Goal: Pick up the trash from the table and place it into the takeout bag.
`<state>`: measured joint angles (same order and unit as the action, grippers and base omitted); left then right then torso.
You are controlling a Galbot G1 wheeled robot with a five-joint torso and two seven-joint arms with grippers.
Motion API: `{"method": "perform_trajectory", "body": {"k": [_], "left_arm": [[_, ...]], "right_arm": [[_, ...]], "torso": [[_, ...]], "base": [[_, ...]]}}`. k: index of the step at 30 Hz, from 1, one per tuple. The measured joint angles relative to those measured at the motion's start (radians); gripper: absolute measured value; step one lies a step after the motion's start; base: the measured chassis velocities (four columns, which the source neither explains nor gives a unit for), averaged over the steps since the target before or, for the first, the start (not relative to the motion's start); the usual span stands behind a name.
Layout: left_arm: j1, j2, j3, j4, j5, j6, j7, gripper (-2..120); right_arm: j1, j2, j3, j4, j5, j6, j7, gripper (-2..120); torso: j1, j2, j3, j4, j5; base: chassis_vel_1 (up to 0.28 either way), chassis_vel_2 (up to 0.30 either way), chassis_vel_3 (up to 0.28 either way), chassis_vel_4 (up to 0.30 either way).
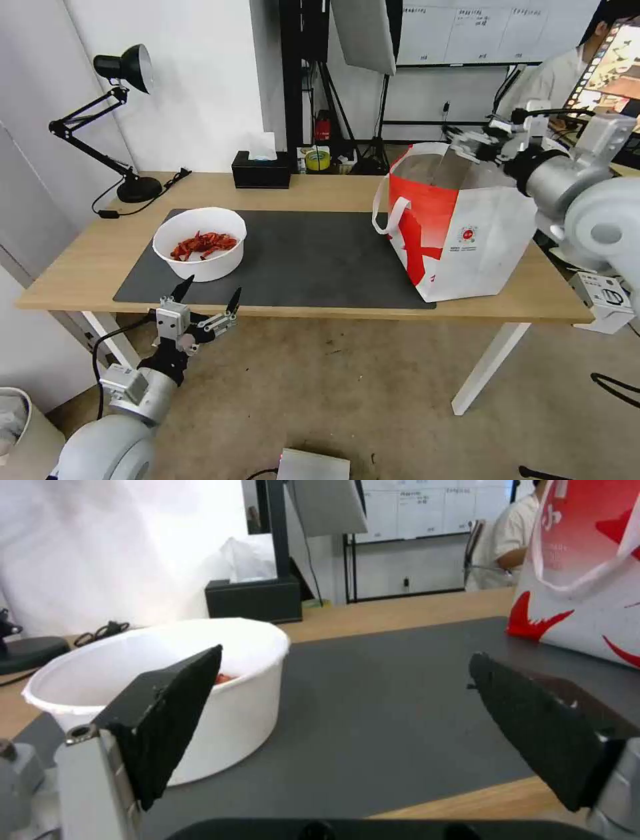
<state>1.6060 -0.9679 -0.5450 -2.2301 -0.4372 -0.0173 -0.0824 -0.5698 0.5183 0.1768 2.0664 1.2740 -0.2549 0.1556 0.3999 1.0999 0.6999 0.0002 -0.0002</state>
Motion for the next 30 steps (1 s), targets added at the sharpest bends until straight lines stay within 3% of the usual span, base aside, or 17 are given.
{"method": "perform_trajectory", "body": {"k": [4, 12, 18, 24, 30], "left_arm": [[-0.003, -0.002, 0.001, 0.0, -0.001, 0.0, 0.0, 100], [0.018, -0.053, -0.017, -0.013, 0.01, 0.0, -0.001, 100], [0.021, -0.055, -0.019, 0.004, 0.011, -0.002, 0.0, 100], [0.017, -0.055, -0.017, 0.013, 0.011, -0.003, 0.0, 100], [0.007, -0.054, -0.011, 0.028, 0.011, -0.005, 0.001, 100]], "right_arm": [[-0.105, -0.015, 0.005, 0.073, -0.05, 0.045, -0.089, 100], [-0.236, 0.036, -0.06, 0.109, -0.183, 0.075, -0.096, 100], [-0.465, 0.094, 0.018, 0.108, -0.288, 0.134, -0.089, 100], [-0.584, 0.126, 0.059, 0.102, -0.353, 0.168, -0.078, 100], [-0.775, 0.208, 0.103, 0.092, -0.527, 0.258, -0.016, 100]], "torso": [[0.0, 0.0, 0.0, -0.0004, 0.0002], [0.0, 0.0, 0.0, 0.0003, 0.0001], [0.0, 0.0, 0.0, -0.0002, 0.0002], [0.0, 0.0, 0.0, -0.0002, 0.0002], [0.0, 0.0, 0.0, -0.0002, 0.0002]], "base": [[0.0, 0.0, 0.0, 0.0], [0.0, 0.0, 0.0, 0.0], [0.0, 0.0, 0.0, 0.0], [0.0, 0.0, 0.0, 0.0], [0.0, 0.0, 0.0, 0.0]]}}
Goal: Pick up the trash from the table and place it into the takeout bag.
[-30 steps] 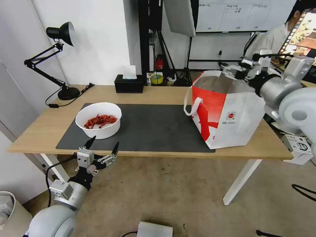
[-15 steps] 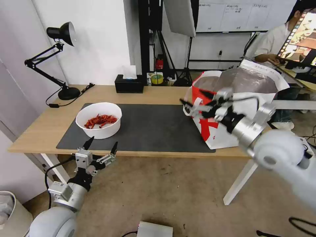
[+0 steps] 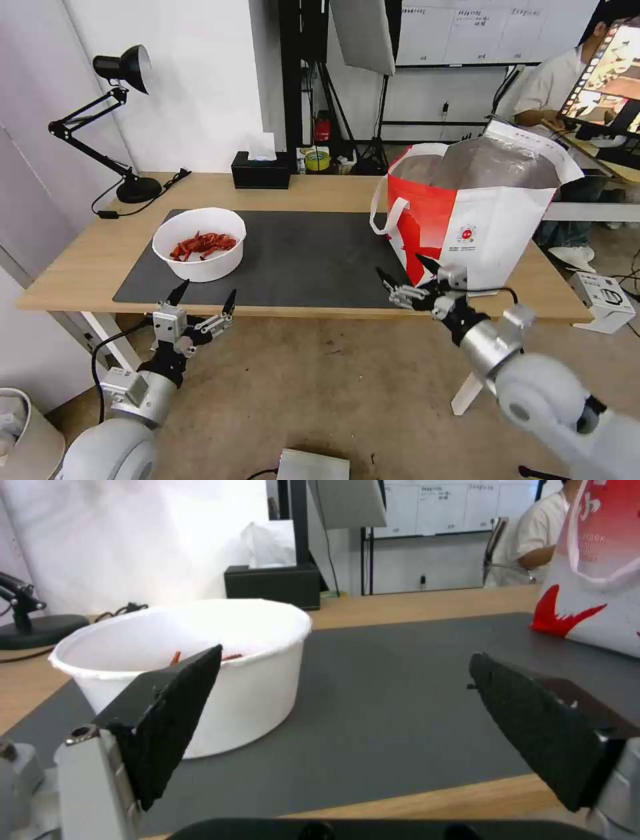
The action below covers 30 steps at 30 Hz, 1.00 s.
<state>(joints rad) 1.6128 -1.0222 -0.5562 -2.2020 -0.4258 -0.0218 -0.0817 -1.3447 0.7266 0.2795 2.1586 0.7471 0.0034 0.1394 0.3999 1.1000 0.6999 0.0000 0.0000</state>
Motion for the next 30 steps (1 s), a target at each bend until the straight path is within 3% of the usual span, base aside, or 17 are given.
{"method": "perform_trajectory", "body": {"k": [5, 13, 30], "left_arm": [[-0.003, 0.003, 0.002, 0.008, -0.001, -0.002, 0.0, 100], [-0.004, 0.003, 0.003, 0.011, -0.001, -0.004, 0.001, 100], [-0.009, 0.021, -0.001, 0.015, -0.013, -0.006, 0.002, 100]], "right_arm": [[-0.101, 0.061, 0.009, -0.028, -0.108, 0.065, 0.022, 100], [-0.146, 0.104, 0.008, -0.069, -0.187, 0.104, 0.028, 100], [-0.149, 0.107, 0.011, -0.079, -0.185, 0.107, 0.032, 100]], "torso": [[0.0, 0.0, 0.0, -0.0001, 0.0], [0.0, 0.0, 0.0, 0.0, 0.0], [0.0, 0.0, 0.0, 0.0001, 0.0]], "base": [[0.0, 0.0, 0.0, 0.0], [0.0, 0.0, 0.0, 0.0], [0.0, 0.0, 0.0, 0.0]]}}
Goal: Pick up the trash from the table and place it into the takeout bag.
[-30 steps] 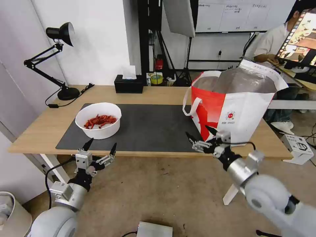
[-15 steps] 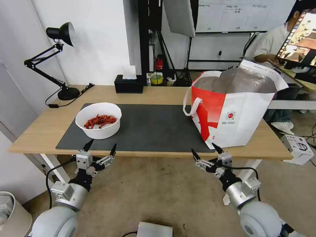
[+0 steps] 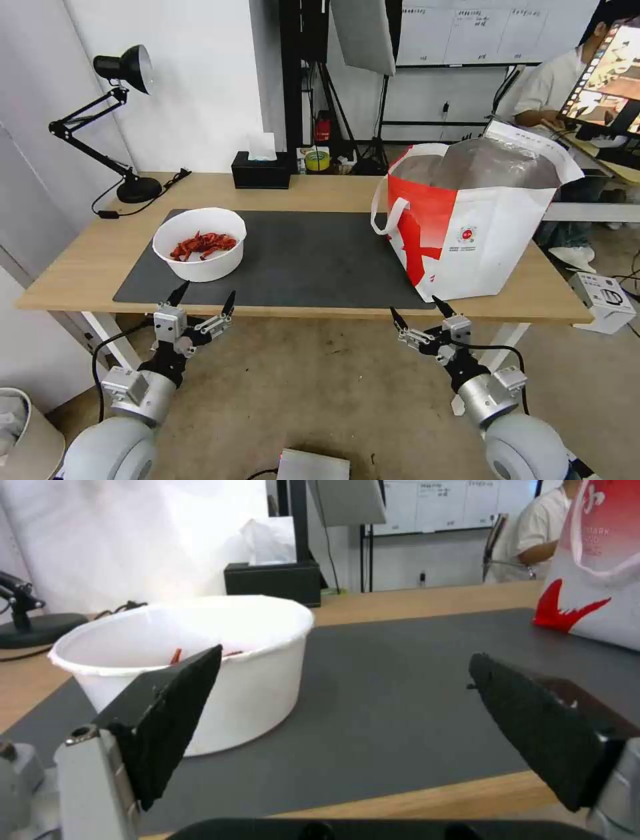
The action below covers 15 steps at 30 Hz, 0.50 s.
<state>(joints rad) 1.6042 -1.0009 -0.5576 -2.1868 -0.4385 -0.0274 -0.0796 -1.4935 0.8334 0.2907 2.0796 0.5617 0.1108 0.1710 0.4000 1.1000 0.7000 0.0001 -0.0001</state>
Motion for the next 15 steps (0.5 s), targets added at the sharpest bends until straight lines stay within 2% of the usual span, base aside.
{"method": "perform_trajectory", "body": {"k": [9, 12, 13, 15], "left_arm": [[-0.052, 0.085, -0.025, -0.009, -0.077, 0.045, -0.046, 100], [-0.095, 0.158, -0.03, -0.032, -0.168, 0.129, -0.131, 100], [-0.095, 0.158, -0.03, -0.032, -0.168, 0.129, -0.131, 100], [-0.14, 0.217, -0.029, -0.037, -0.255, 0.191, -0.188, 100]], "right_arm": [[0.002, -0.001, 0.0, 0.001, 0.002, -0.001, 0.0, 100], [0.002, -0.001, 0.0, 0.001, 0.002, -0.002, 0.0, 100], [0.002, -0.001, 0.0, 0.001, 0.002, -0.002, 0.0, 100], [0.003, -0.001, 0.0, 0.001, 0.003, -0.003, 0.0, 100]], "torso": [[0.0, 0.0, 0.0, 0.0, 0.0], [0.0, 0.0, 0.0, 0.0, -0.0001], [0.0, 0.0, 0.0, 0.0, -0.0001], [0.0, 0.0, 0.0, 0.0, 0.0]], "base": [[0.0, 0.0, 0.0, 0.0], [0.0, 0.0, 0.0, 0.0], [0.0, 0.0, 0.0, 0.0], [0.0, 0.0, 0.0, 0.0]]}}
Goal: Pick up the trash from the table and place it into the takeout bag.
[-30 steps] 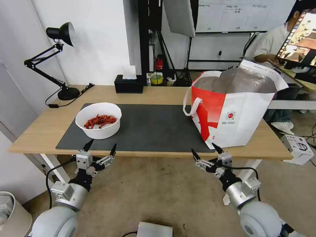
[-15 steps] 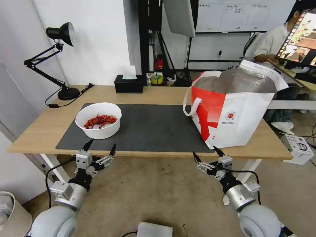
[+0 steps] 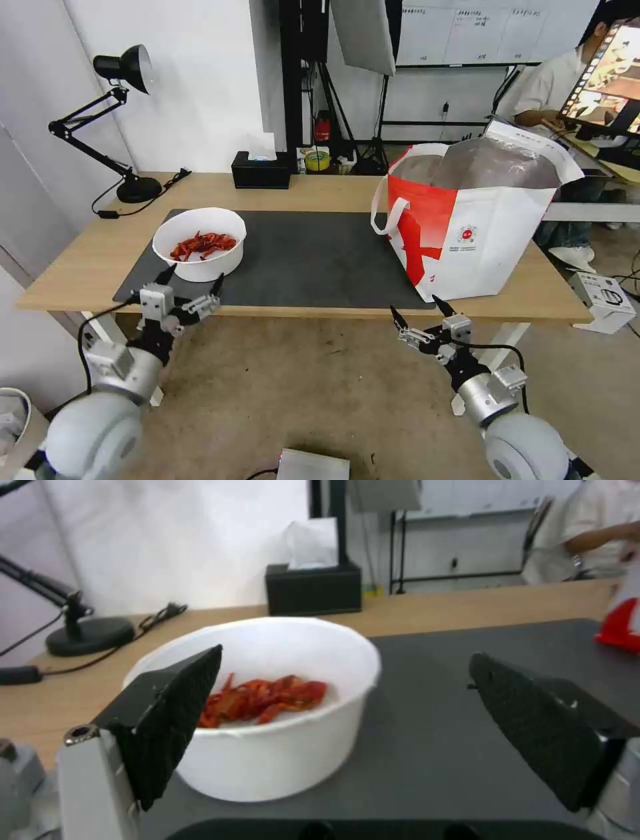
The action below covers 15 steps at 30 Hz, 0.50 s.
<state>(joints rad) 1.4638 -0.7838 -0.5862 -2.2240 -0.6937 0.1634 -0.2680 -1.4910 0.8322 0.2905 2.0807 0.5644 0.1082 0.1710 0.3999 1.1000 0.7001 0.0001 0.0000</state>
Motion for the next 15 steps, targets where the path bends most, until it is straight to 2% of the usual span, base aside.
{"method": "perform_trajectory", "body": {"k": [1, 3, 4, 5, 7, 8, 11, 12, 15], "left_arm": [[0.0, 0.0, 0.0, 0.0, 0.0, 0.0, 0.0, 100], [-0.055, 0.054, 0.006, 0.014, -0.075, 0.031, -0.029, 100], [-0.122, 0.11, 0.015, 0.036, -0.15, 0.056, -0.04, 100], [-0.122, 0.11, 0.015, 0.036, -0.15, 0.056, -0.04, 100], [-0.22, 0.187, 0.036, 0.068, -0.256, 0.122, -0.066, 100], [-0.22, 0.187, 0.036, 0.068, -0.256, 0.122, -0.066, 100], [-0.355, 0.273, 0.083, 0.152, -0.401, 0.247, -0.127, 100], [-0.355, 0.273, 0.083, 0.152, -0.401, 0.247, -0.127, 100], [-0.45, 0.313, 0.123, 0.234, -0.531, 0.343, -0.141, 100]], "right_arm": [[0.0, 0.0, 0.0, 0.0, 0.0, 0.0, 0.0, 100], [0.0, 0.0, 0.0, 0.0, 0.0, 0.0, 0.0, 100], [0.0, 0.0, 0.0, 0.0, 0.0, 0.0, 0.0, 100], [0.0, 0.0, 0.0, 0.0, 0.0, 0.0, 0.0, 100], [0.001, -0.001, 0.0, 0.001, 0.001, -0.001, 0.0, 100], [0.001, -0.001, 0.0, 0.001, 0.001, -0.001, 0.0, 100], [0.001, -0.001, -0.001, 0.001, 0.001, -0.001, 0.0, 100], [0.001, -0.001, -0.001, 0.001, 0.001, -0.001, 0.0, 100], [0.001, -0.001, -0.001, 0.001, 0.001, -0.001, 0.0, 100]], "torso": [[0.0, 0.0, 0.0, 0.0, 0.0], [0.0, 0.0, 0.0, -0.0001, 0.0], [0.0, 0.0, 0.0, 0.0, -0.0003], [0.0, 0.0, 0.0, 0.0, -0.0003], [0.0, 0.0, 0.0, -0.0002, -0.0001], [0.0, 0.0, 0.0, -0.0002, -0.0001], [0.0, 0.0, 0.0, -0.0002, 0.0], [0.0, 0.0, 0.0, -0.0002, 0.0], [0.0, 0.0, 0.0, 0.0001, -0.0001]], "base": [[0.0, 0.0, 0.0, 0.0], [0.0, 0.0, 0.0, 0.0], [0.0, 0.0, 0.0, 0.0], [0.0, 0.0, 0.0, 0.0], [0.0, 0.0, 0.0, 0.0], [0.0, 0.0, 0.0, 0.0], [0.0, 0.0, 0.0, 0.0], [0.0, 0.0, 0.0, 0.0], [0.0, 0.0, 0.0, 0.0]]}}
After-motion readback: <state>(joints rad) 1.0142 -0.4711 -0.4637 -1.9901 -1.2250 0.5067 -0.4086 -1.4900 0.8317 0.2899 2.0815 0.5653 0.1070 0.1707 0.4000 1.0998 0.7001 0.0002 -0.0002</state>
